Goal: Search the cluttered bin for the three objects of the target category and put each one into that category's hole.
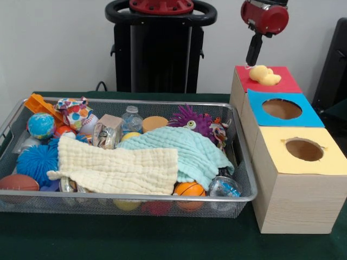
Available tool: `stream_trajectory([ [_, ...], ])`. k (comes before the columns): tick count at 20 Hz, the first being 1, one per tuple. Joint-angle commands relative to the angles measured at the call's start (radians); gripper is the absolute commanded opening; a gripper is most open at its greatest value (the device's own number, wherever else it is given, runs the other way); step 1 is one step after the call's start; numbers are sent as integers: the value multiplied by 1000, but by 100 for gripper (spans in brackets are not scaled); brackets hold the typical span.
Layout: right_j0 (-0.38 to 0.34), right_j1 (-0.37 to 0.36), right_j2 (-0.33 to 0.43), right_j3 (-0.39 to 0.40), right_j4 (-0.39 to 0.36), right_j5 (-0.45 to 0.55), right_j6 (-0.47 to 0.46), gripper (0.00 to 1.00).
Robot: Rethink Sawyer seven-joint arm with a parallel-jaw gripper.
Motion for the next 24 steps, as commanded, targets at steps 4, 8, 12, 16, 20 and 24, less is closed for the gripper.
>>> stream_trajectory([
  [4,-89,56,152,79,-99,-91,-128,0],
  [8,-114,51,184,79,-110,-83,-124,0],
  [12,-129,49,210,86,-116,-88,-109,0],
  [16,-143,38,229,92,-119,-83,-104,0],
  [20,-147,26,242,95,-123,-72,-98,0],
  [24,-138,22,249,100,-121,-66,-86,0],
])
